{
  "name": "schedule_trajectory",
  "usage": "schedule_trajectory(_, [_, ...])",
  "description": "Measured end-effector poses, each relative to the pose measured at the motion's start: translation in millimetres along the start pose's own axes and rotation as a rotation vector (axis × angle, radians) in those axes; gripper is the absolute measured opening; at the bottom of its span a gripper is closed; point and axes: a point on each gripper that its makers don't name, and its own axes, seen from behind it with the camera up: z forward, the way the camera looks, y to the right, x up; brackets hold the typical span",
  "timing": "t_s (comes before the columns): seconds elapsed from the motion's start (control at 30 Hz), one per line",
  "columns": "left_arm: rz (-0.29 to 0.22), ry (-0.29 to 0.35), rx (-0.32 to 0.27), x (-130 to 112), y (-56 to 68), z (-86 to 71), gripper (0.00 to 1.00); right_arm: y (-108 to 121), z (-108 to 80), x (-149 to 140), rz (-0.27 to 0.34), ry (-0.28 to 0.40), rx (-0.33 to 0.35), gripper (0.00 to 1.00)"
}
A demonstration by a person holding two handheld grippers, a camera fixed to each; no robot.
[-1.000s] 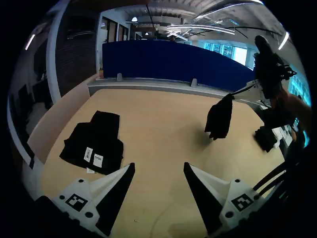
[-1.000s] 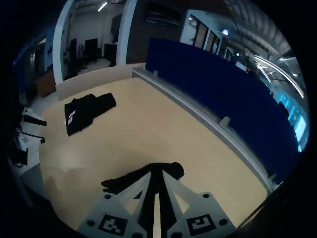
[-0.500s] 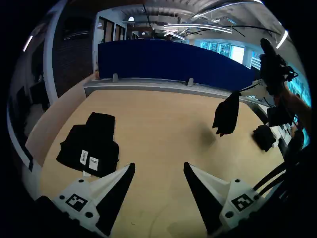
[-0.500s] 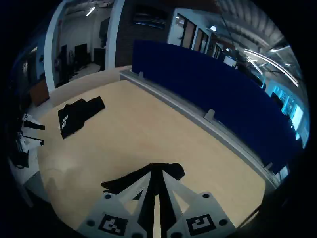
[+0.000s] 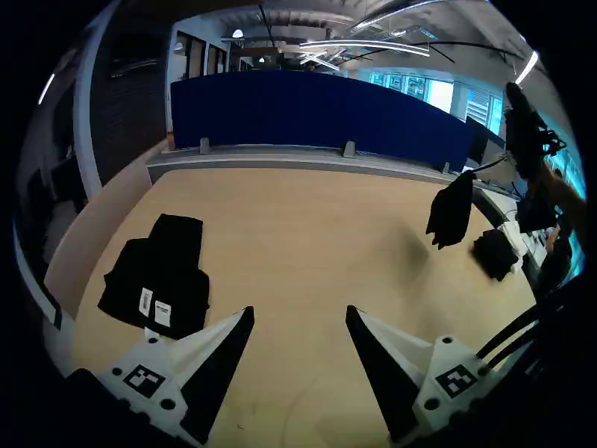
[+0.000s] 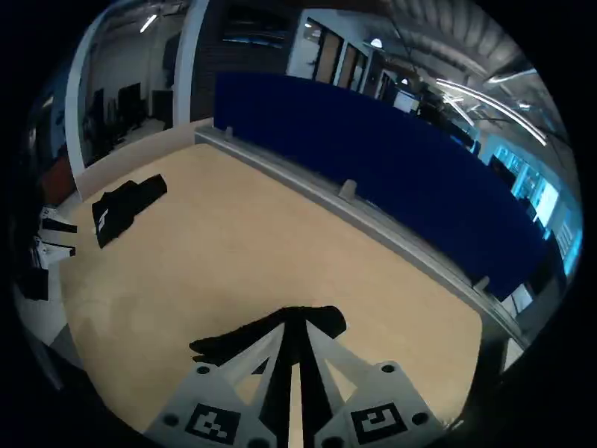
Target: Fold towel
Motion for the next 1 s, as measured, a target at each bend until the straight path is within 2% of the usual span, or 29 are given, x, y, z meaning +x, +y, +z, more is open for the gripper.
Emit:
schedule_trajectory(0.3, [0.022,-0.006,0.004,7,8.0,9.3,0.91,56,-26.6,-31,0.036,-0.019,-0.061,0.05])
schedule_trajectory(0.53, [0.030,-0.012,-0.004,10,21.6,14.8,0.91,98,-42.6,-53,0.060,-0.035,-0.102,0.05])
schedule_trajectory(0.8, [0.042,-0.016,-0.017,15,38.8,21.0,0.91,132,-56.6,-71,0.077,-0.048,-0.136,0.05])
schedule_trajectory(1.0, [0.059,-0.018,-0.028,18,51.4,23.3,0.91,150,-67.1,-81,0.092,-0.050,-0.156,0.05])
